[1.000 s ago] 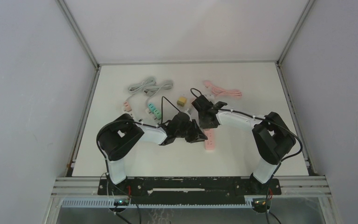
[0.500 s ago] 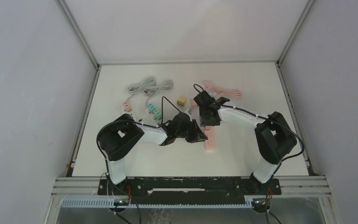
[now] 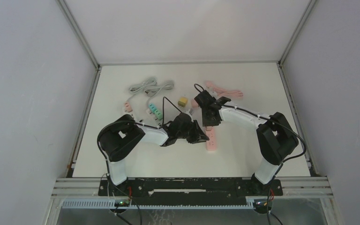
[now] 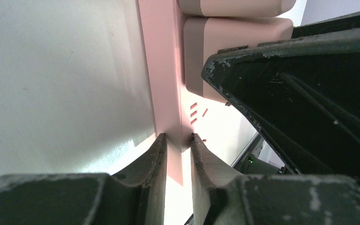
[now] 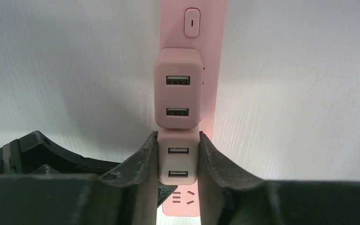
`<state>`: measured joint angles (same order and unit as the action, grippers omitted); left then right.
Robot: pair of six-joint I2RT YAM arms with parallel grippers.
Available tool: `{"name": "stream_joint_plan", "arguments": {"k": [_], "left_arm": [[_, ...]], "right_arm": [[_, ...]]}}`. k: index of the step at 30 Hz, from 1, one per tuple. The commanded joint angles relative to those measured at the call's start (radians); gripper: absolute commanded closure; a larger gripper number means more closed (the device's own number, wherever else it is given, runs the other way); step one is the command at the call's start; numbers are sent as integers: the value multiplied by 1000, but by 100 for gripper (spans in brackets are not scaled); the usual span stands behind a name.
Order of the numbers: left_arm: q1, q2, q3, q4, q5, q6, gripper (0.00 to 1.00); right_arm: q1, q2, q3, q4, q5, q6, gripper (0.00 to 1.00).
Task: Insert the plug
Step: Press the plug into the socket.
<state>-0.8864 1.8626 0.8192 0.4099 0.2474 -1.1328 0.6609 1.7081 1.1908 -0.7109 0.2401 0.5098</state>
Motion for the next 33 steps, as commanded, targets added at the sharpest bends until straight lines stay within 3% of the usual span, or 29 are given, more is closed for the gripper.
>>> {"name": "stream_joint_plan", "arguments": {"k": [1,5,16,24,33], "left_arm": [[-39,51,-19,-69,-26,37,74],[-39,51,-19,-69,-26,36,74],[-40,50,-19,-74,-28,38,74],[-40,46,-20,-79,-34,38,75],[-42,39,-22,-84,-40,39,74]], "right_arm": [[0,-37,36,-22,-2,-18,73],[-8,-8,36,-32,-11,-31,100],[33,142,3,-28,-9,-70,100],[-49,73,-164,66,-72,-52,100],[-10,168,-103,53,-71,-55,100]]}}
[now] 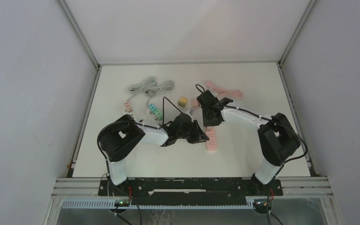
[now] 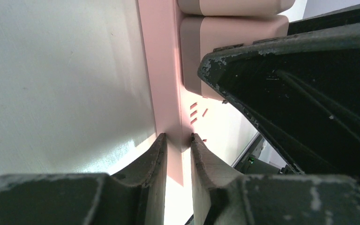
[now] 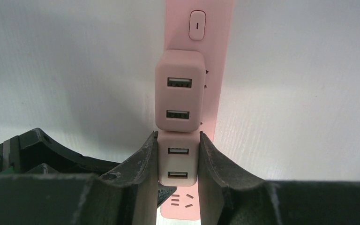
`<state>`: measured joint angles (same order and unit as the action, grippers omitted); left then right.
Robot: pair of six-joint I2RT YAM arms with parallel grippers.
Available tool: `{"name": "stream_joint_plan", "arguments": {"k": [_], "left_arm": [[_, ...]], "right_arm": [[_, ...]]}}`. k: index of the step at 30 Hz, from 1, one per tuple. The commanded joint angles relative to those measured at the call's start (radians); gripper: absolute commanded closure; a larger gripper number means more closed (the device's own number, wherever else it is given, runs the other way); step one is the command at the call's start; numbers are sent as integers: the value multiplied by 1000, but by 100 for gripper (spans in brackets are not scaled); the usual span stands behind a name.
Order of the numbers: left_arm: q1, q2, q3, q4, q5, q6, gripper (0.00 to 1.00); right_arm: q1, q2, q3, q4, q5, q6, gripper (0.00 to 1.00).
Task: Insert the plug
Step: Press the plug into the socket.
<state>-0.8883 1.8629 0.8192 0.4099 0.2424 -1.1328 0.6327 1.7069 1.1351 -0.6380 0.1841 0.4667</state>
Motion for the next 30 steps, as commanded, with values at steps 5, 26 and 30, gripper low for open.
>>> {"name": "stream_joint_plan", "arguments": {"k": [5,26,30], "left_arm": [[-41,33,-23,-86,-39,41,74],[-47,-99,-66,-138,-95,75,55],[-47,-191,-81,-206,-151,111,48]], "right_arm": [[42,201,-26,-35,-3,-4,100],[36,-104,25,-63,63,46,39],[46,-211,26,-61,83,51,25]]}}
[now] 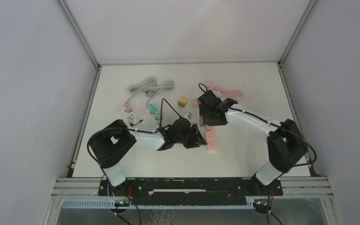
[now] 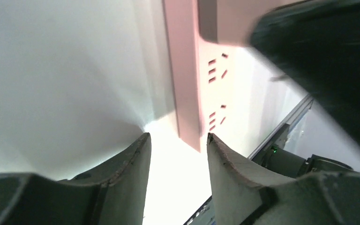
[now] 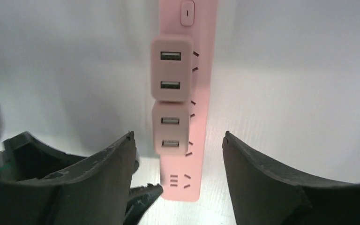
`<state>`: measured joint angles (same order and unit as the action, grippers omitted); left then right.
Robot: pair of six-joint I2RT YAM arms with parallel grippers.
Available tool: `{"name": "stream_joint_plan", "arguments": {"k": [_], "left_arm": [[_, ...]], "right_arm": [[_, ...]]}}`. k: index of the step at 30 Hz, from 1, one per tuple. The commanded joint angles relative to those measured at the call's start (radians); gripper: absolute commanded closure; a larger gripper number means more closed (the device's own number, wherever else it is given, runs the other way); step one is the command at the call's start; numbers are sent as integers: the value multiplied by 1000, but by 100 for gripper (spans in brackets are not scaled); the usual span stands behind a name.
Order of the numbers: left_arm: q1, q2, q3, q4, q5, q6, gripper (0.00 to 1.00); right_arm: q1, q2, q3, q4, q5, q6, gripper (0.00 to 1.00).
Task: Insert the plug
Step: Press the plug into the socket, then pick up the plug from the center of the board.
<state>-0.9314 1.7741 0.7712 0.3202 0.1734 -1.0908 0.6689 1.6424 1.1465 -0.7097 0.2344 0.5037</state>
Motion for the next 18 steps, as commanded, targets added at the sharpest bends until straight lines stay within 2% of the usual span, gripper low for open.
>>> {"name": "stream_joint_plan", "arguments": {"k": [1,4,8,14,18], "left_arm": [[-4,-128,-33,-143,-102,82,47],[-4,-207,-30,-229,-184,126,43],[-3,-298,4,-365,-331,223,40],[11,-361,130,-576,-555,392,32],[62,-327,220,-629,-592,505,26]], "right_arm": [[14,-185,9,11,44,14,22],[17,-284,-27,34,58,16,12],[17,-433,-102,61,135,37,3],[7,-645,-233,128,191,22,0],[-14,-775,-330,216,189,4,0]]}}
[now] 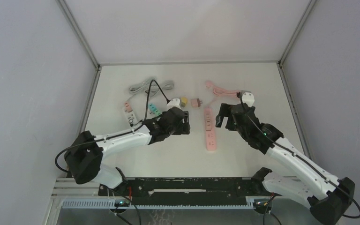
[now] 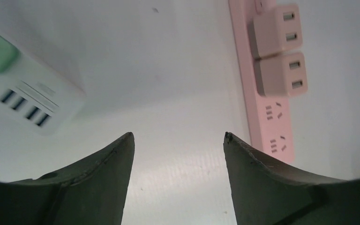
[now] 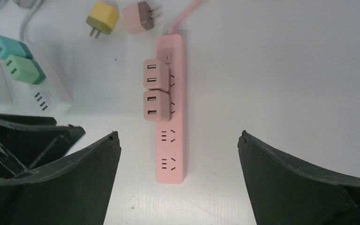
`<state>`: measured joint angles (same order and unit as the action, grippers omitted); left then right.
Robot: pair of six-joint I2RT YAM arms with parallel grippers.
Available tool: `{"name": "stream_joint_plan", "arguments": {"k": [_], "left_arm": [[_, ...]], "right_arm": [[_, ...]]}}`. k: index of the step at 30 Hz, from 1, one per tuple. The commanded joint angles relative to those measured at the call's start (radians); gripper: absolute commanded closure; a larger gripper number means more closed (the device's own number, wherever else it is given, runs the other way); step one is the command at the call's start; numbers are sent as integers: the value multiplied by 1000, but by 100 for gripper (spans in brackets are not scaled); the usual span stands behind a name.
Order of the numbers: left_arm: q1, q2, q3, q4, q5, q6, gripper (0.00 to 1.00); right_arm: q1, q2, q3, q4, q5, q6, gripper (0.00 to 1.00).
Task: Insert the plug
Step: Pick up the plug from the center of the board.
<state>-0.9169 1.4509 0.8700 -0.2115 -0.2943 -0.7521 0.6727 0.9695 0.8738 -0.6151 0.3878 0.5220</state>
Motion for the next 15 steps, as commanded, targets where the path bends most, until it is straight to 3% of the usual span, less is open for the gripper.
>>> {"name": "stream_joint_plan", "arguments": {"k": [1,8,15], "left_arm": [[69,15,149,-113,-121,181,25],[201,177,337,-147,-95,215,23],[266,390,550,-179,3,369,22]], "right_arm": [[-23,-124,-79,139,31,-20,0],[-70,-180,-159,198,3,-66,0],[-99,-185,-209,261,-42,-99,0]]}}
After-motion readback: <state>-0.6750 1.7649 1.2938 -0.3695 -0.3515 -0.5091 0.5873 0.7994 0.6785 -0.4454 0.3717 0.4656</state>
